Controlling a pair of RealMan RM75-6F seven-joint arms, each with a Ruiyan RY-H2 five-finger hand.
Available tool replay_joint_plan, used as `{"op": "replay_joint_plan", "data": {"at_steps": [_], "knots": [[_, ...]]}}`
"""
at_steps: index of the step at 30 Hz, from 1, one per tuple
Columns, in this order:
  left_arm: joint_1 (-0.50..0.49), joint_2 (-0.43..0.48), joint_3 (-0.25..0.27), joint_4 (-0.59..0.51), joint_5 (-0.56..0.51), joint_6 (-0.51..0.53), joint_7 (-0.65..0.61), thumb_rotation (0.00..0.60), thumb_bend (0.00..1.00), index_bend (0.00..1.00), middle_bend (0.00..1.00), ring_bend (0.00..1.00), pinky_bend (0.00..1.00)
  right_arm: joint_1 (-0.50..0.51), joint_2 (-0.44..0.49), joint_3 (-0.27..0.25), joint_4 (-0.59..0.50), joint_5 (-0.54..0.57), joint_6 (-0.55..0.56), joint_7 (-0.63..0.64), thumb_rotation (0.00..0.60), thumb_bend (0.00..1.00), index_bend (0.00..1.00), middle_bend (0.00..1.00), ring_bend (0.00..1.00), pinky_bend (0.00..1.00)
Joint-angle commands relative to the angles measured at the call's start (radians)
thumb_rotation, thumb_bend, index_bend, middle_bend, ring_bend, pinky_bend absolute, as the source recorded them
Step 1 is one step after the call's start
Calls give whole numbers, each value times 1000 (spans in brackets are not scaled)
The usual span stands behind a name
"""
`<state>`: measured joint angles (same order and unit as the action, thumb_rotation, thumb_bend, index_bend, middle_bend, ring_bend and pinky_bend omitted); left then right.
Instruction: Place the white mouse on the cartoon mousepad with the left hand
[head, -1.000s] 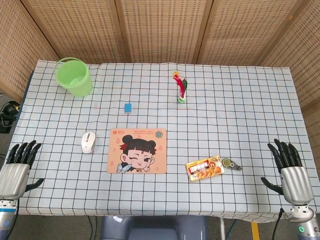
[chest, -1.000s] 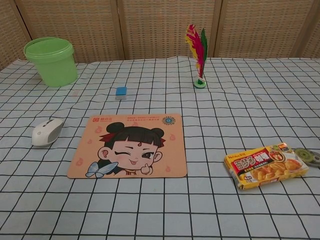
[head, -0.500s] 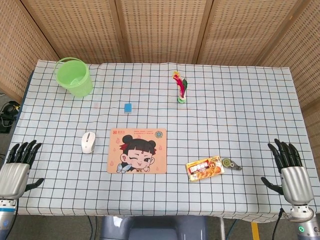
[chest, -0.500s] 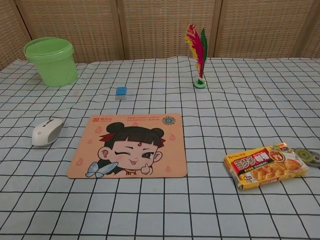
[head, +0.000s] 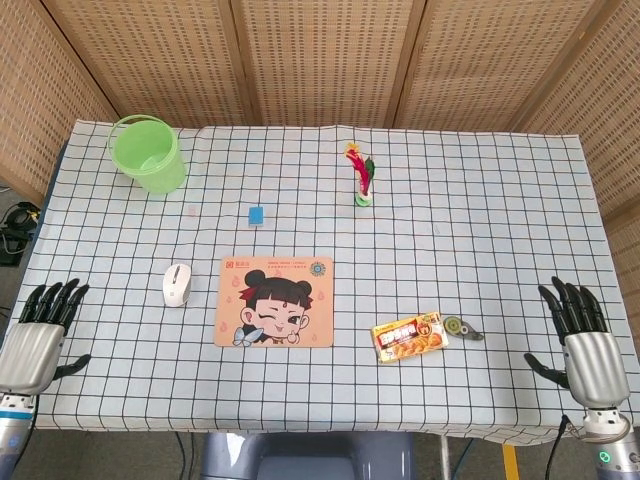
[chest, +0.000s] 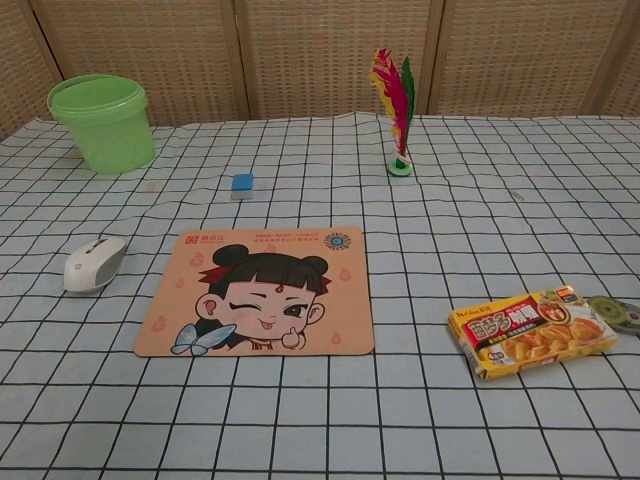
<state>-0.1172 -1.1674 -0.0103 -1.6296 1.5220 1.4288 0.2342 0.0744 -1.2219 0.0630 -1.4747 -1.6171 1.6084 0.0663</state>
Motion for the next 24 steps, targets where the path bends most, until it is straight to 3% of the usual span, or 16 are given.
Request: {"op": "replay_joint_plan", "data": {"at_steps": [1, 9, 13, 18, 24], "knots": [[-22, 7, -5, 21, 21, -15, -9, 600, 25, 0, 0, 0, 0, 0, -1, 2, 2, 4, -2, 0, 600, 82, 86, 0, 0, 0], [-171, 52, -32, 148, 147, -120, -43, 600, 39, 2, 0, 0, 13, 4, -5, 10, 10, 23, -13, -3, 600, 82, 87, 0, 0, 0], [-265, 60, -31, 244, 187, -220, -127, 600, 45, 37, 0, 0, 69, 7, -9, 18, 24, 46, -29, 0, 600, 82, 94, 0, 0, 0], [-385, 29, 1, 401, 270, -316, -235, 600, 46, 97, 0, 0, 139, 14, -17, 34, 51, 78, -46, 15, 600, 82, 109, 0, 0, 0], [-494, -69, 58, 587, 356, -388, -320, 600, 47, 151, 0, 0, 152, 16, -26, 53, 84, 112, -55, 33, 600, 82, 113, 0, 0, 0]]}}
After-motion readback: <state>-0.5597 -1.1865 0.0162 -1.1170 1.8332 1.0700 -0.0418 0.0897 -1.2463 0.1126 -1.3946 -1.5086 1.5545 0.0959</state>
